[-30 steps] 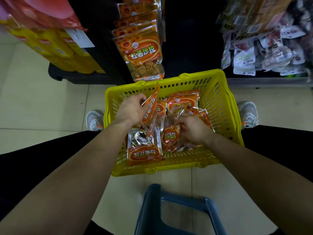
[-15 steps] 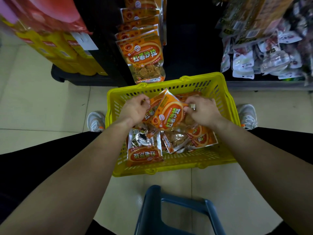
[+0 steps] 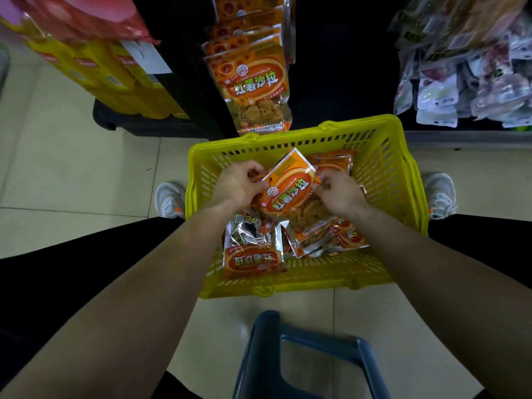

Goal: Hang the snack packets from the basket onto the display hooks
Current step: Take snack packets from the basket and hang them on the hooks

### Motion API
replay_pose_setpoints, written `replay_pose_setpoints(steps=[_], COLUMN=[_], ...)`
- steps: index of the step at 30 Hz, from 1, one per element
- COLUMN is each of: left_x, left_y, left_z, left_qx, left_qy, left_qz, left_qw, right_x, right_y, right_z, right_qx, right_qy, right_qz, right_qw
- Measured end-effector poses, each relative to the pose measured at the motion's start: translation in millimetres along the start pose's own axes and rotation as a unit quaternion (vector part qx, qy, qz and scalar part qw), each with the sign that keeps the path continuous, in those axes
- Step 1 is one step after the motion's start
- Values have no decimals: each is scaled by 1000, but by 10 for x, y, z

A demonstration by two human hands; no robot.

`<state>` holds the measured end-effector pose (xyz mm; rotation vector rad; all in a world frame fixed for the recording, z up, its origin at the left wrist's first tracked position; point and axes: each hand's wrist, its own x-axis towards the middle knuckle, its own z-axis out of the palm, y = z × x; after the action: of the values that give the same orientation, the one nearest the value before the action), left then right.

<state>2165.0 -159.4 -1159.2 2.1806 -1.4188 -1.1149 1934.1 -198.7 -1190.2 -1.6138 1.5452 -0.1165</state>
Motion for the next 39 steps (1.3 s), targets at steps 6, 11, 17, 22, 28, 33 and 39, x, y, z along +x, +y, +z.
replay_pose_setpoints(steps=[6,11,17,22,28,33,39], left_x=[16,14,-9,-19,-14,10,-17], left_y=[-28,10,127,187,172,145,192], left_z=[-23,-44,-62,-2,40,32,-4], left_qx=[46,66,57,20,14,6,-39], left_qy=[39,31,6,-14,-25,13,0], left_qz=[-3,25,67,58,43,22,26], left_qw=[998,997,996,998,999,1000,999], right_x=[55,80,51,87,84,108,134], right_y=[-122,-355,-430,-389,-314,-326,-340], right_z=[25,6,-50,-115,-137,-208,-350], right_qx=[20,71,-80,-78,-76,-72,-71], right_qy=[-16,-4,84,91,109,92,50], right_qz=[8,-58,-123,-119,-60,-58,-82], right_qw=[1000,996,986,986,989,991,993])
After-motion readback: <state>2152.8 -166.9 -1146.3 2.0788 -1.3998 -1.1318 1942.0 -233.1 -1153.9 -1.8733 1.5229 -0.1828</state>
